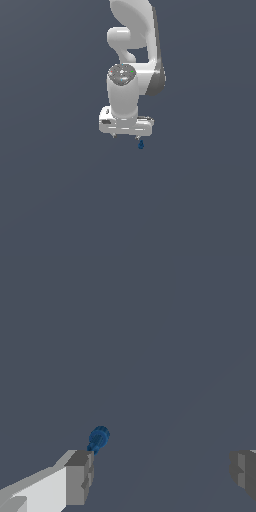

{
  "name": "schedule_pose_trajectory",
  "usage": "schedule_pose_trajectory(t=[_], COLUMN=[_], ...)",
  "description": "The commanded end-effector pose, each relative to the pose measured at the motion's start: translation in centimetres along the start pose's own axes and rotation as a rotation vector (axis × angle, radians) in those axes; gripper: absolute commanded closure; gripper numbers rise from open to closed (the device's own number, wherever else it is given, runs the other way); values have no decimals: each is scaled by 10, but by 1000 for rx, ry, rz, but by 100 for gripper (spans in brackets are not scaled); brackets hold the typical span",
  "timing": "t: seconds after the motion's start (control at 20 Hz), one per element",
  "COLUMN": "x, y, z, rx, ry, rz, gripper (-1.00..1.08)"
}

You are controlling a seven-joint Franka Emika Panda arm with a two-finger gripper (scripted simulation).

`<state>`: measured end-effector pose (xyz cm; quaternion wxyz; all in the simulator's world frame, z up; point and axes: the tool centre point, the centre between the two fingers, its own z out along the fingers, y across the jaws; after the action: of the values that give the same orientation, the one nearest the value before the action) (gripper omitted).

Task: Pick up the object and move it to a goal position.

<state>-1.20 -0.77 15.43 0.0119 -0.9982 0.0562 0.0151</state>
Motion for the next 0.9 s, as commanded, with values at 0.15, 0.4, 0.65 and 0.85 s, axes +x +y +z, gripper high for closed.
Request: schedule_pose_trajectory(t=[0.15, 0.4, 0.65, 0.85], x=[-2, -6, -10, -13], y=[-5, -12, -20, -27], z=[5, 11, 18, 23], rx=[0, -1, -1, -2], ry=[1, 3, 5, 8], rz=[72, 169, 288, 385], gripper=[-92, -92, -92, -92])
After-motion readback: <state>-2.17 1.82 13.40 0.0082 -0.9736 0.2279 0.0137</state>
